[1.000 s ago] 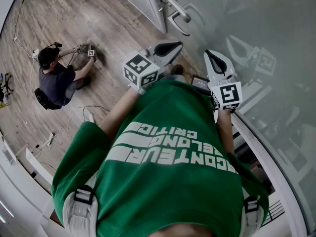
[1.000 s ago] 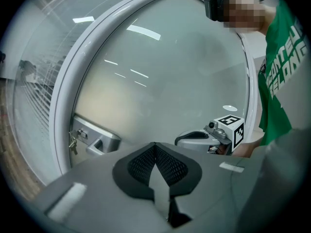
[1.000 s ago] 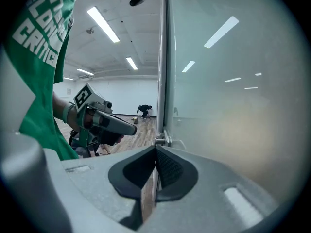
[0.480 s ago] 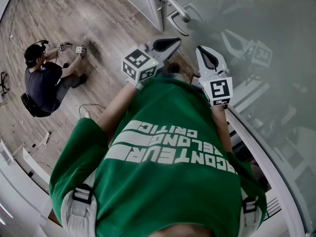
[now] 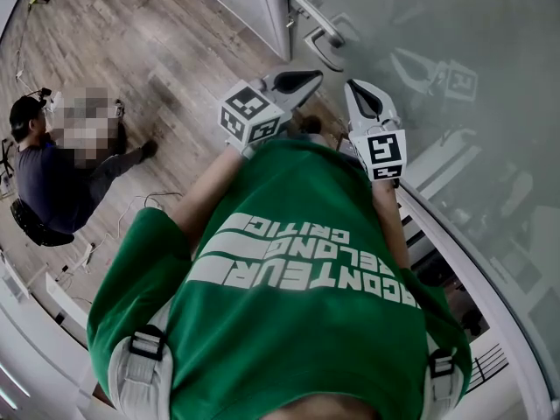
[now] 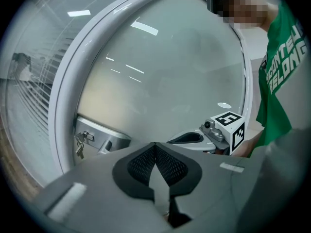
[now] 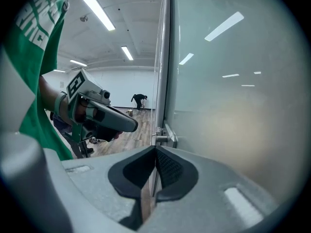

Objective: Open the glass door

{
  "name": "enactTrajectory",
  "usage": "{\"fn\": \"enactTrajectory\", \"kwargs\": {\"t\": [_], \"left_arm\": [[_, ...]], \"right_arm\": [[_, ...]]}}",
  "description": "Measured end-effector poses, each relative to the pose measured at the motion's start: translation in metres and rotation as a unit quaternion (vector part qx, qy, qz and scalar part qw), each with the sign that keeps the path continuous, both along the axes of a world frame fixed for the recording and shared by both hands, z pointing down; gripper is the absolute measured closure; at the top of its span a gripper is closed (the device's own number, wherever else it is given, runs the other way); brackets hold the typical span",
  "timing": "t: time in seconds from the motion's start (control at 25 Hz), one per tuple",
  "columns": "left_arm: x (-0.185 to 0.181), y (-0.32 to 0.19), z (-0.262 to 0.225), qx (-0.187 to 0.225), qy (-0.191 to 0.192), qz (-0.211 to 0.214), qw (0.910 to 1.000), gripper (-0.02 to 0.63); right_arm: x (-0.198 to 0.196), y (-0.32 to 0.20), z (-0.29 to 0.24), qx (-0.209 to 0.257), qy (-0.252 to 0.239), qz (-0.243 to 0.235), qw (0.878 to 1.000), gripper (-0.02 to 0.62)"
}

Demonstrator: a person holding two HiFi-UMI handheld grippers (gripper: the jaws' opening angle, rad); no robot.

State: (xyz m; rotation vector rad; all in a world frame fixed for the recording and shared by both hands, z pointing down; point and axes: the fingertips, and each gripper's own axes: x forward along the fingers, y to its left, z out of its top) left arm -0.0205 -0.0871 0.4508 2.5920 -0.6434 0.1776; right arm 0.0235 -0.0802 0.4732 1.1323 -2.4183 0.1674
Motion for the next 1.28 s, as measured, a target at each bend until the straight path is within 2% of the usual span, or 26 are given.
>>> {"fn": "enactTrajectory", "kwargs": {"t": [0.08, 0.12, 0.56, 0.76, 0.96, 1.12, 1.28], "left_arm": [[-0.003, 0.0, 0.0, -0.001, 0.0, 0.004, 1.0, 0.591], [-0.004, -0.001, 0.0, -0.001, 0.001, 0.006, 1.0, 0.591], [-0.031, -0.003, -0.002, -0.006, 0.007, 0.008, 0.9999, 0.592], [-0.038, -0.004, -0.002, -0.01, 0.013, 0.01, 0.9998, 0.591], [-0.043, -0.007, 0.001, -0.013, 0.01, 0.014, 0.9998, 0.591], [-0.04, -0.013, 0.008, -0.012, -0.002, 0.022, 0.9997, 0.591], [-0.034, -0.014, 0.011, -0.011, -0.002, 0.033, 0.9994, 0.592]], "right_arm": [[-0.001, -0.002, 0.003, -0.004, 0.005, 0.002, 1.0, 0.589], [-0.002, -0.003, 0.005, -0.007, 0.008, 0.003, 1.0, 0.546], [-0.021, -0.013, 0.018, -0.027, 0.031, 0.011, 0.999, 0.528], [-0.024, -0.02, 0.027, -0.042, 0.06, 0.01, 0.997, 0.511], [-0.029, -0.026, 0.041, -0.046, 0.132, -0.003, 0.99, 0.511], [-0.028, -0.032, 0.061, -0.053, 0.213, -0.017, 0.975, 0.511], [-0.025, -0.033, 0.074, -0.046, 0.272, -0.03, 0.961, 0.519]]}}
